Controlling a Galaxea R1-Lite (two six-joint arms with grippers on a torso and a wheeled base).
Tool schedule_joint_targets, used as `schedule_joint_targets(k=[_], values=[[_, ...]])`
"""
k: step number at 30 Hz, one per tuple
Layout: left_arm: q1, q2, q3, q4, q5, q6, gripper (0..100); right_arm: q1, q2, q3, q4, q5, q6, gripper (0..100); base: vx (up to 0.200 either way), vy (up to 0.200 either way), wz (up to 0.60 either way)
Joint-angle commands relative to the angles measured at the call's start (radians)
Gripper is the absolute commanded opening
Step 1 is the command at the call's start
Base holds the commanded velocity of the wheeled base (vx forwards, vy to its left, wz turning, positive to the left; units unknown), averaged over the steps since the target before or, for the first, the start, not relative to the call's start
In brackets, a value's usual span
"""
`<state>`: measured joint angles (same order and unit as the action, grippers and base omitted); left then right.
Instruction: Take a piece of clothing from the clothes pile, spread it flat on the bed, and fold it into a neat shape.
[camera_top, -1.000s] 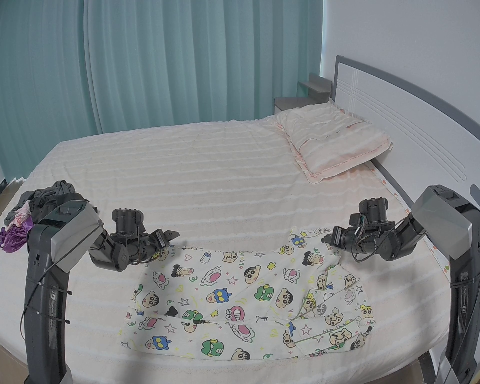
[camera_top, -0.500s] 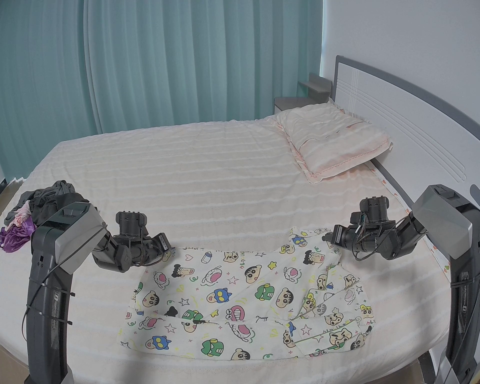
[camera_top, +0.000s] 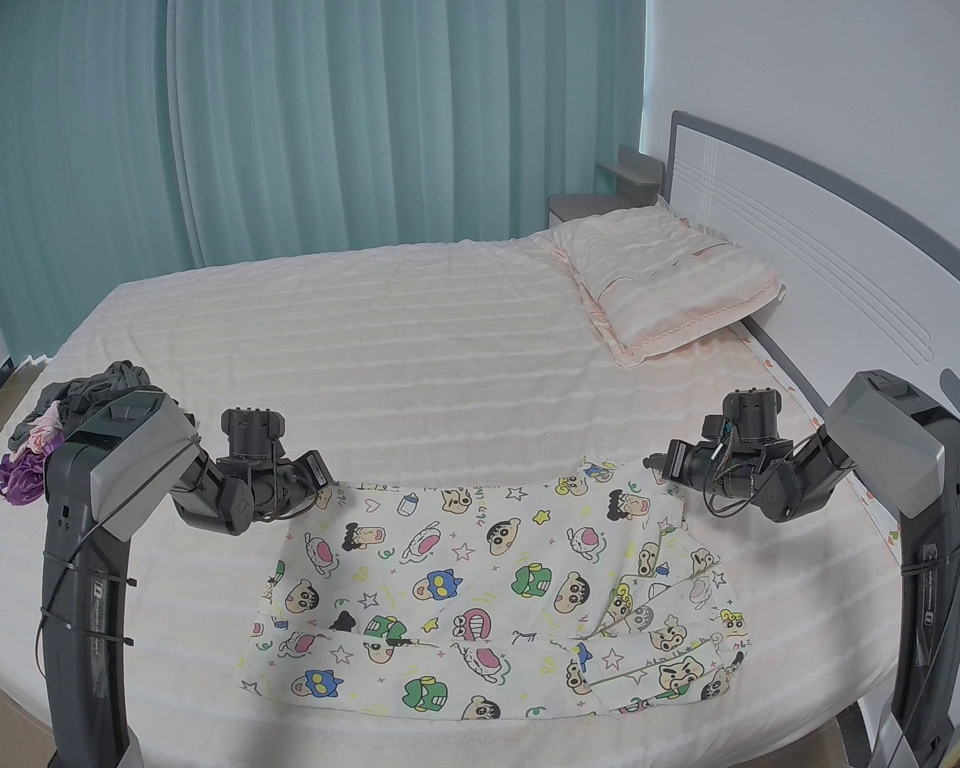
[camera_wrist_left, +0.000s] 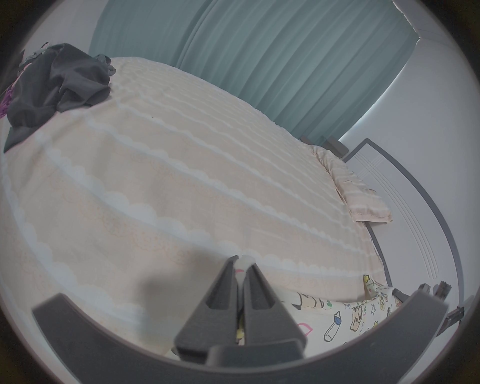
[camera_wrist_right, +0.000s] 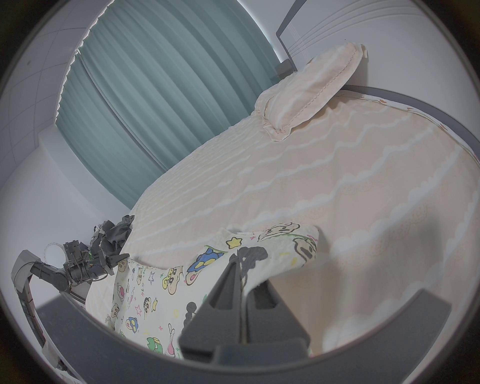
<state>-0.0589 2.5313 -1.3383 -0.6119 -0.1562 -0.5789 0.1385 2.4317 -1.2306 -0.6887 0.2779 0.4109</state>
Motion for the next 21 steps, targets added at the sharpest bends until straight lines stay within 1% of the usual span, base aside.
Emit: schedule_joint_targets(k=[1,21], values=[[0.001,-0.039,0.013,-0.002,0.004,-0.001,0,0.0,0.0,0.0,-0.003,-0.002,0.0,0,0.0,0.0,0.0],[0.001,-0.068,0.013,-0.002,0.01,-0.001,0,-0.002,0.001,-0.027,-0.023,-0.003,-0.003,0,0.0,0.0,0.0]])
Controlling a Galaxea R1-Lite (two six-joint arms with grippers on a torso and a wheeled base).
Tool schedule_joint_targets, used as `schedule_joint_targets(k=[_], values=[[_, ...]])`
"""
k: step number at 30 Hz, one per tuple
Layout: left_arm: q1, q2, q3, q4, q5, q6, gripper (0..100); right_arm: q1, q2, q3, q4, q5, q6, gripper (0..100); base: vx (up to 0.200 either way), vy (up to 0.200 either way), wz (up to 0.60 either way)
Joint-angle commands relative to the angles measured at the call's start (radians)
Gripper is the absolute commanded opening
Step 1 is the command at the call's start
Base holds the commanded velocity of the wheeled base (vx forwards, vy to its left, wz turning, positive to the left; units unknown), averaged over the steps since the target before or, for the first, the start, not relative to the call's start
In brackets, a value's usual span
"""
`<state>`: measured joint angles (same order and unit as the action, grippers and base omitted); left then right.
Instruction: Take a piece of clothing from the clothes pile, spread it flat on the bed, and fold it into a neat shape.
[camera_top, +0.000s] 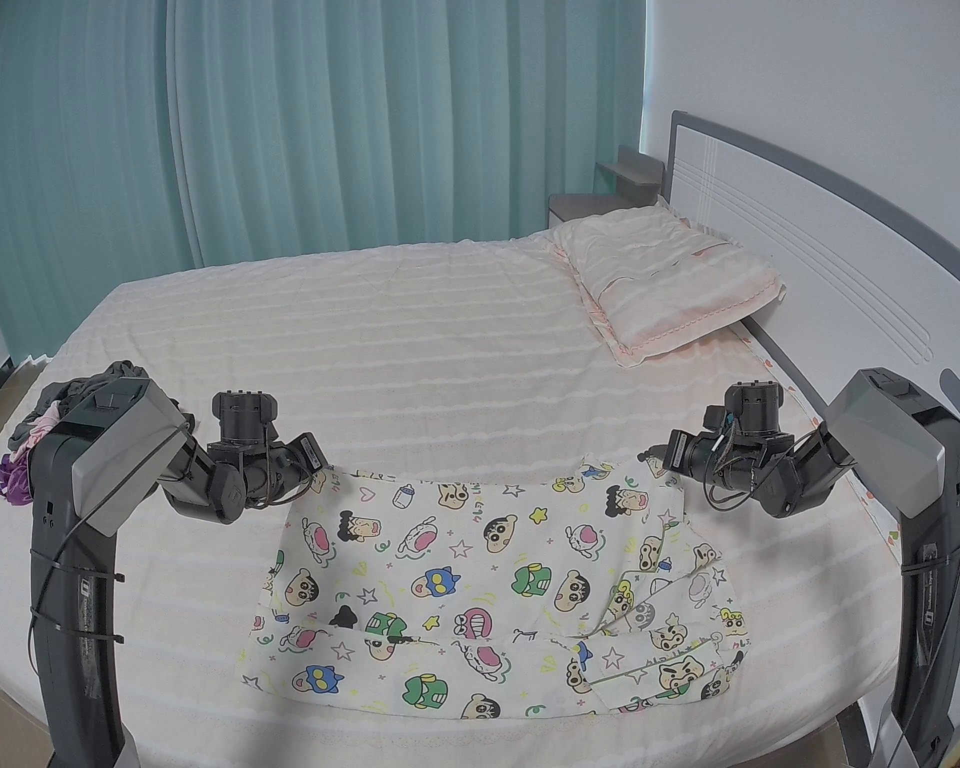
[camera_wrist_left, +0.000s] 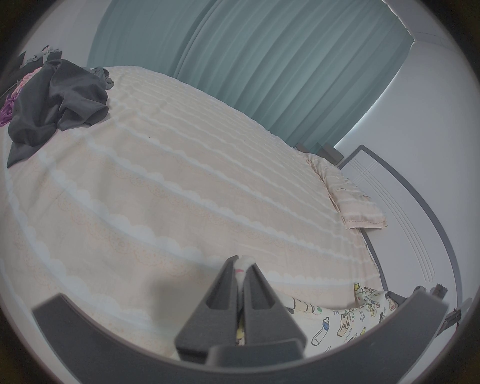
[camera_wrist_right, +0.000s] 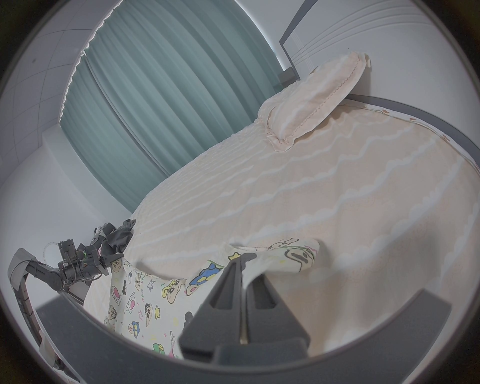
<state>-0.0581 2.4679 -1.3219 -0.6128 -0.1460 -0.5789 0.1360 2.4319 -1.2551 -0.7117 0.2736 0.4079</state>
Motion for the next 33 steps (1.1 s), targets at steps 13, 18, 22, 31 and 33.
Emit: schedule_joint_targets(k=[13,18,22,31,33], values=[[0.003,-0.027,0.007,-0.002,0.0,-0.001,0,-0.001,0.006,-0.01,0.003,-0.002,-0.001,0,0.0,0.0,0.0],[0.011,-0.064,0.04,0.005,-0.004,-0.006,0,-0.01,-0.036,0.031,0.005,0.004,-0.008,0,0.0,0.0,0.0],[0.011,-0.089,0.092,-0.002,-0.009,-0.001,0,-0.015,-0.079,0.089,0.001,0.015,-0.011,0,0.0,0.0,0.0],[0.011,-0.158,0.174,-0.002,-0.011,0.011,0,-0.019,-0.166,0.233,-0.002,0.087,-0.031,0,0.0,0.0,0.0],[0.011,-0.17,0.194,-0.002,-0.011,0.019,0,-0.021,-0.175,0.258,-0.014,0.091,-0.046,0,0.0,0.0,0.0]])
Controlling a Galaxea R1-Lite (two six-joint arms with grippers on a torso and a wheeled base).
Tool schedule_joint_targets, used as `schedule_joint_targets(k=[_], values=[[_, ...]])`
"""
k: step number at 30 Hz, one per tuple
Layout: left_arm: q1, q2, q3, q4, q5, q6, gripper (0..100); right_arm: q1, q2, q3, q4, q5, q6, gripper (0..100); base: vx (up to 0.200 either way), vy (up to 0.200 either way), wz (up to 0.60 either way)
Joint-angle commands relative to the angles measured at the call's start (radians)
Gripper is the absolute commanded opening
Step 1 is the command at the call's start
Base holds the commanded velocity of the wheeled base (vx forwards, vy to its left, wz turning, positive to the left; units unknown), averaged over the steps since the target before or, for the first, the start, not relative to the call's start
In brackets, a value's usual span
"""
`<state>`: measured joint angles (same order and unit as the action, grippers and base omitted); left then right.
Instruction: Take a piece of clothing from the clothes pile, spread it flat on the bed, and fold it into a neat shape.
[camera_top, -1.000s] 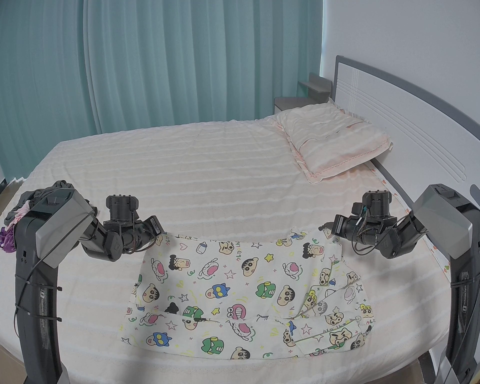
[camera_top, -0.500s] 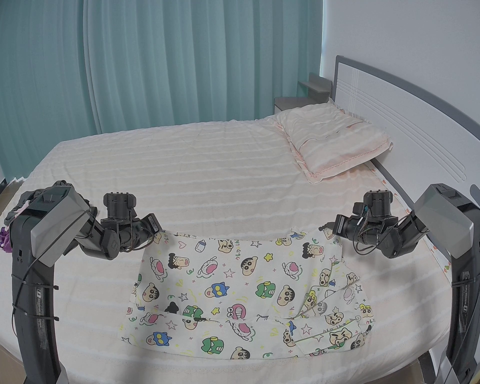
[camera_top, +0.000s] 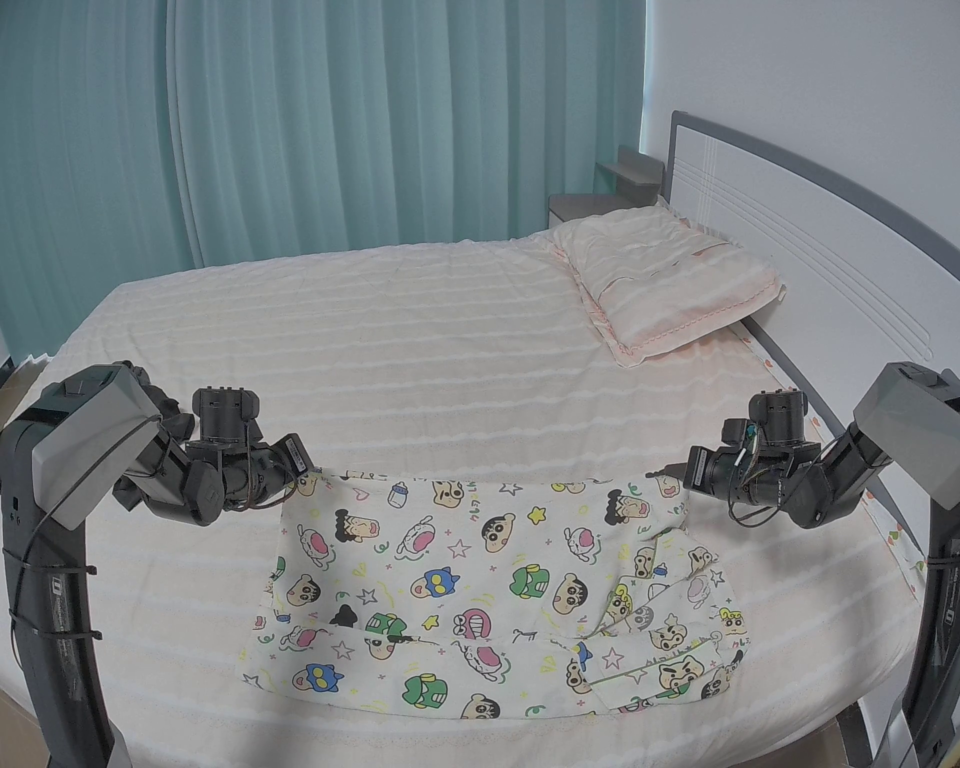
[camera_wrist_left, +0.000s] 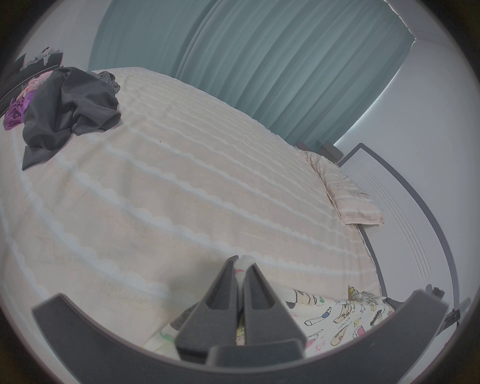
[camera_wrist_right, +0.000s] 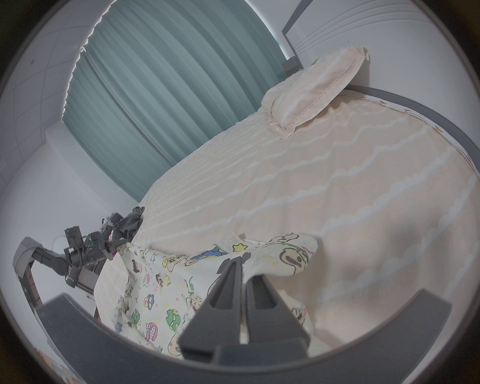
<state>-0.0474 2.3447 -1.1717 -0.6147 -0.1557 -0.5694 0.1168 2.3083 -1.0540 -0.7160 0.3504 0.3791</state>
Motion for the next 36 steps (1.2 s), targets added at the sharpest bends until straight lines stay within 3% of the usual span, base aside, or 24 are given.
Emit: schedule_joint_targets(k=[1,12,25,36], values=[[0.0,-0.051,0.055,0.0,-0.001,0.014,0,-0.003,-0.055,0.074,-0.022,0.016,-0.023,0,0.0,0.0,0.0],[-0.002,-0.087,0.19,-0.004,-0.001,0.028,0,-0.006,-0.069,0.301,-0.178,0.041,-0.109,0,0.0,0.0,0.0],[-0.002,-0.087,0.423,-0.162,-0.002,0.138,0,0.001,-0.058,0.509,-0.266,0.039,-0.256,0,0.0,0.0,0.0],[-0.002,-0.081,0.529,-0.175,-0.007,0.198,0,-0.003,-0.004,0.628,-0.359,0.032,-0.367,0,0.0,0.0,0.0]])
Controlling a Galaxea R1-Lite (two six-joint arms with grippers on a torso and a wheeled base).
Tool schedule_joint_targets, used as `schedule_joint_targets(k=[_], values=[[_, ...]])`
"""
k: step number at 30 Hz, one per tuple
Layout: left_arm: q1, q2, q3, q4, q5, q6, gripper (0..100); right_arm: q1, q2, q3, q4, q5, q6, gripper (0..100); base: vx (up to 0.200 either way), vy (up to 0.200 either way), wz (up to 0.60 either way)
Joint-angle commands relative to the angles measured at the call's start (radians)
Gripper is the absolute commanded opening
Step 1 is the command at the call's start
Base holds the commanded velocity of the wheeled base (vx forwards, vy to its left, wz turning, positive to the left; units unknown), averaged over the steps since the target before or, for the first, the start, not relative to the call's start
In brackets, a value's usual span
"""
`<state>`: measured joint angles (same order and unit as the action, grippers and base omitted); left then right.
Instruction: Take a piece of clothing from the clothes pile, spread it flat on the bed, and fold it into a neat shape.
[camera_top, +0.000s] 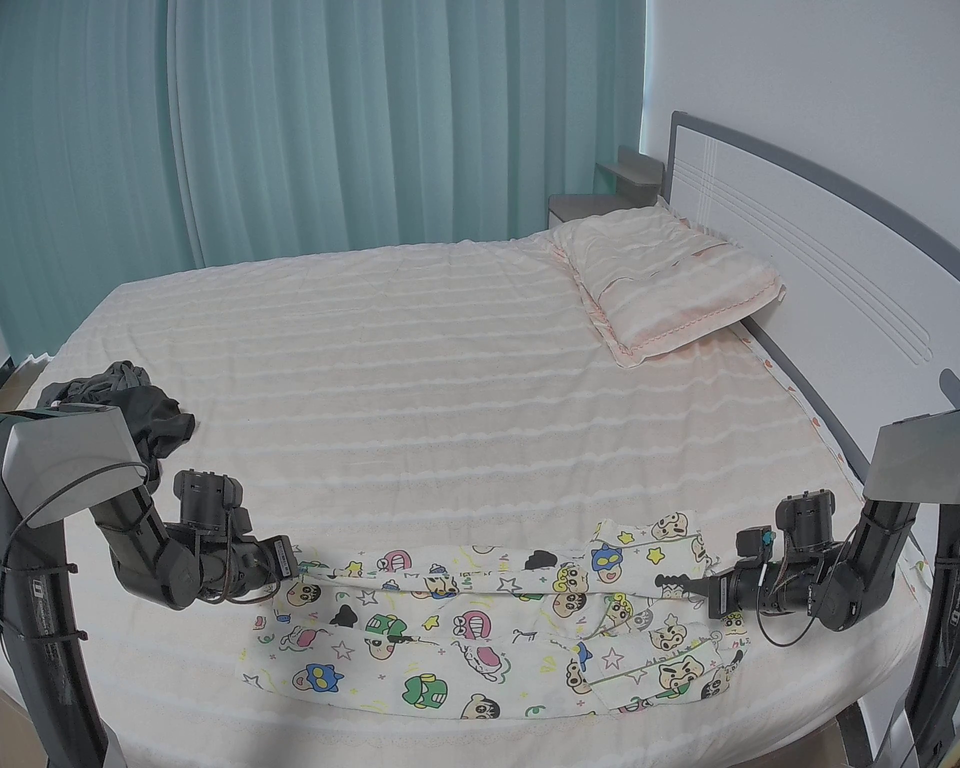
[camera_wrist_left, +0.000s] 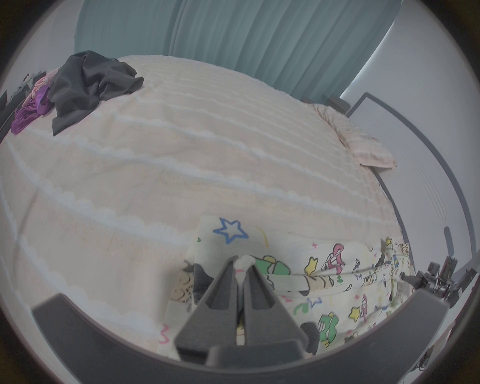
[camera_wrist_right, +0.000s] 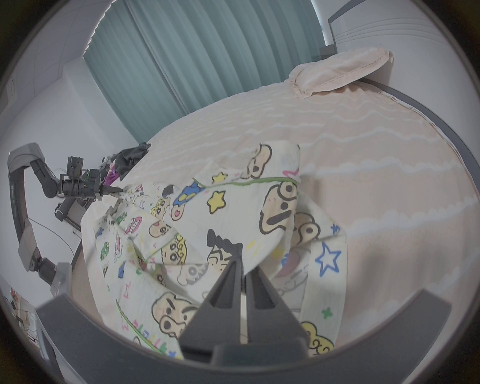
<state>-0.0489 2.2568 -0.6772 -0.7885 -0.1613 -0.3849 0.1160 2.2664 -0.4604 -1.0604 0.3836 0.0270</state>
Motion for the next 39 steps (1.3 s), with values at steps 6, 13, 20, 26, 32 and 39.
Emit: schedule_joint_targets(k=[6,13,20,26,32,39], values=[[-0.002,0.007,0.068,-0.003,-0.001,0.032,0,-0.002,0.048,0.063,-0.049,-0.002,-0.024,0,0.0,0.0,0.0],[-0.002,0.009,0.127,-0.08,-0.001,0.044,0,-0.002,0.044,0.121,-0.107,0.004,-0.027,0,0.0,0.0,0.0],[-0.002,0.012,0.131,-0.086,-0.001,0.049,0,-0.002,0.048,0.137,-0.164,0.011,-0.013,100,0.0,0.0,0.0],[-0.002,0.026,0.127,-0.087,-0.003,0.046,0,-0.004,0.05,0.146,-0.214,0.02,0.04,100,0.0,0.0,0.0],[-0.002,0.03,0.136,-0.115,-0.026,0.044,0,-0.001,0.044,0.12,-0.227,0.021,0.114,100,0.0,0.0,0.0],[-0.002,0.029,0.142,-0.129,-0.026,0.041,0,0.022,0.044,0.088,-0.236,0.021,0.226,100,0.0,0.0,0.0]])
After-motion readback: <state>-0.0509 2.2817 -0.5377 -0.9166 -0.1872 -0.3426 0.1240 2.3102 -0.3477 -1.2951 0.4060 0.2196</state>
